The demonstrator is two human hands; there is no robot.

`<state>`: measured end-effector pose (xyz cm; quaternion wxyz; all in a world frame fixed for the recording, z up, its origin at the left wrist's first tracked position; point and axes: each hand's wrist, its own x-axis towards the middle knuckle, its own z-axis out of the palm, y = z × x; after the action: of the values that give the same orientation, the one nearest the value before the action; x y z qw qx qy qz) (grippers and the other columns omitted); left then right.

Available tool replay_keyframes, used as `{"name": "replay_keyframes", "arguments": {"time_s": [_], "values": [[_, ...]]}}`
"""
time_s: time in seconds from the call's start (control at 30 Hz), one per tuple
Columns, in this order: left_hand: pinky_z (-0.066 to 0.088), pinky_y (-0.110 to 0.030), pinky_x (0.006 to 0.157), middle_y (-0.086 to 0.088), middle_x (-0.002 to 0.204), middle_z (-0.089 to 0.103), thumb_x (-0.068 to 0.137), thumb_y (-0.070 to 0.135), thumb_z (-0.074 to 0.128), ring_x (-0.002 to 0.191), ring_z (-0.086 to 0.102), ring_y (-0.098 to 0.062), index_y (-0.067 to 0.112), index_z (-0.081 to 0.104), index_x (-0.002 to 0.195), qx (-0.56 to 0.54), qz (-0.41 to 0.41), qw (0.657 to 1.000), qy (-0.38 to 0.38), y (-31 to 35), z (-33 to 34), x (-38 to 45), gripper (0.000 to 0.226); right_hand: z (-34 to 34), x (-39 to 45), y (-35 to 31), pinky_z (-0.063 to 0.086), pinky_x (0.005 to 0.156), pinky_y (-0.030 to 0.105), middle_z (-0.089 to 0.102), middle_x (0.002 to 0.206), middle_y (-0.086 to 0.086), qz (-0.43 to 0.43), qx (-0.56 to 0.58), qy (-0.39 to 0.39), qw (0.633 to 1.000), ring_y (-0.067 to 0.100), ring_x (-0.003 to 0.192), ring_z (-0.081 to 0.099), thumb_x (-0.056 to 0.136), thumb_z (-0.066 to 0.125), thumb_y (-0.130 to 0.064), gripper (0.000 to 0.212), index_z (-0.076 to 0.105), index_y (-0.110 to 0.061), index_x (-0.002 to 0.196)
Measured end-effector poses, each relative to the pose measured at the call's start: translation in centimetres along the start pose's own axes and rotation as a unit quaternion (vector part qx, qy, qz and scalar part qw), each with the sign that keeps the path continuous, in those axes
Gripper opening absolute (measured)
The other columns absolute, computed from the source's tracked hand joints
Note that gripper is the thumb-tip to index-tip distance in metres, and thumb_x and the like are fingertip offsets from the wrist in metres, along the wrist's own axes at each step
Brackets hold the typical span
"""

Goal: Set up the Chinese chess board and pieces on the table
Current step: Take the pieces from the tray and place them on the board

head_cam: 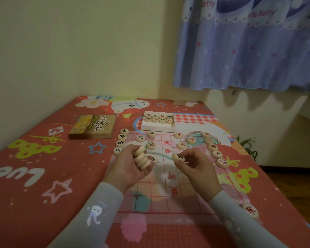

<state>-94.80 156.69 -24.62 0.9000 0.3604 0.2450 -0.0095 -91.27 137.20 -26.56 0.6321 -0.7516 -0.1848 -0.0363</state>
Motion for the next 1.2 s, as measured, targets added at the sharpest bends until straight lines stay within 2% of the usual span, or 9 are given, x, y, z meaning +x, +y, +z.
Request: {"name": "replay_keyframes", "arguments": {"time_s": [0.2, 0.3, 0.47, 0.63, 0.8, 0.9, 1.0, 1.07, 1.2], "values": [[0.052, -0.026, 0.042, -0.006, 0.077, 0.036, 0.093, 0.032, 0.042, 0.065, 0.039, -0.019, 0.01, 0.052, 0.078, -0.006, 0.029, 0.999, 0.023, 2.1, -2.4, 0.6, 0.028, 0.7, 0.5, 0.8, 0.058, 0.078, 0.043, 0.069, 0.093, -0.004, 0.0, -0.041, -0.017, 0.999, 0.017, 0.087, 0.067, 0.078, 0.077, -0.03, 0.014, 0.065, -0.028, 0.085], [0.051, -0.025, 0.041, -0.009, 0.077, 0.043, 0.093, 0.033, 0.042, 0.067, 0.045, -0.021, 0.008, 0.054, 0.08, -0.007, 0.026, 0.999, 0.027, 2.2, -2.7, 0.6, 0.03, 1.4, 0.4, 0.8, 0.059, 0.074, 0.04, 0.067, 0.092, -0.003, -0.009, -0.065, -0.038, 0.997, 0.015, 0.084, 0.067, 0.078, 0.076, -0.031, 0.013, 0.064, -0.027, 0.082], [0.051, -0.026, 0.043, -0.004, 0.075, 0.031, 0.091, 0.033, 0.042, 0.063, 0.033, -0.02, 0.016, 0.046, 0.073, -0.004, 0.025, 1.0, 0.009, 2.1, -3.4, 1.1, 0.025, 2.7, -0.5, 1.0, 0.051, 0.075, 0.022, 0.062, 0.093, -0.009, -0.044, -0.193, -0.13, 0.972, 0.003, 0.082, 0.058, 0.076, 0.076, -0.023, 0.017, 0.061, -0.031, 0.078], [0.052, -0.026, 0.043, -0.011, 0.079, 0.047, 0.092, 0.031, 0.044, 0.072, 0.048, -0.023, 0.008, 0.055, 0.081, 0.01, 0.021, 0.999, 0.028, 1.4, -2.6, 0.1, 0.027, 4.1, -1.1, 0.9, 0.048, 0.078, 0.02, 0.057, 0.091, -0.014, -0.092, -0.252, -0.192, 0.944, 0.002, 0.085, 0.054, 0.077, 0.072, -0.03, 0.02, 0.054, -0.039, 0.078], [0.051, -0.025, 0.044, -0.012, 0.079, 0.049, 0.091, 0.029, 0.047, 0.073, 0.05, -0.023, 0.008, 0.055, 0.083, 0.032, 0.019, 0.999, 0.029, 0.9, -2.5, -0.5, 0.024, 4.9, -1.2, 0.8, 0.045, 0.081, 0.02, 0.063, 0.096, -0.008, -0.121, -0.315, -0.211, 0.917, 0.007, 0.09, 0.055, 0.08, 0.07, -0.032, 0.016, 0.067, -0.022, 0.093], [0.049, -0.022, 0.044, -0.009, 0.066, 0.052, 0.092, 0.028, 0.046, 0.058, 0.049, -0.018, 0.009, 0.056, 0.076, 0.066, 0.019, 0.998, 0.009, 0.6, -2.3, -0.9, 0.026, 4.7, -1.1, 0.8, 0.046, 0.082, 0.022, 0.063, 0.095, -0.011, -0.106, -0.278, -0.183, 0.937, 0.003, 0.091, 0.055, 0.081, 0.069, -0.034, 0.012, 0.066, -0.026, 0.09], [0.04, -0.022, 0.047, 0.004, 0.045, 0.031, 0.09, 0.024, 0.045, 0.041, 0.028, -0.01, 0.016, 0.044, 0.057, 0.124, 0.022, 0.992, -0.028, 0.3, -1.9, -1.0, 0.035, 4.5, -0.9, 0.4, 0.05, 0.079, 0.026, 0.063, 0.092, -0.014, -0.076, -0.182, -0.122, 0.973, 0.002, 0.089, 0.058, 0.079, 0.073, -0.036, 0.012, 0.063, -0.034, 0.085], [0.035, -0.021, 0.048, 0.004, 0.052, 0.02, 0.089, 0.023, 0.047, 0.048, 0.018, -0.01, 0.019, 0.04, 0.064, 0.183, 0.028, 0.982, -0.047, -0.1, -1.4, -1.1, 0.026, 4.6, -0.7, -0.4, 0.054, 0.079, 0.029, 0.065, 0.095, -0.014, -0.047, -0.104, -0.116, 0.987, 0.004, 0.09, 0.062, 0.075, 0.076, -0.037, 0.021, 0.061, -0.034, 0.088], [0.048, -0.033, 0.061, -0.003, 0.059, 0.035, 0.083, 0.021, 0.061, 0.05, 0.034, -0.013, 0.014, 0.056, 0.082, 0.259, 0.02, 0.963, -0.078, -1.0, -0.4, -1.9, 0.008, 4.4, -0.7, -1.3, 0.056, 0.077, 0.029, 0.066, 0.1, -0.012, -0.051, -0.041, -0.135, 0.989, 0.007, 0.093, 0.064, 0.065, 0.075, -0.053, 0.046, 0.059, -0.031, 0.102]]}}
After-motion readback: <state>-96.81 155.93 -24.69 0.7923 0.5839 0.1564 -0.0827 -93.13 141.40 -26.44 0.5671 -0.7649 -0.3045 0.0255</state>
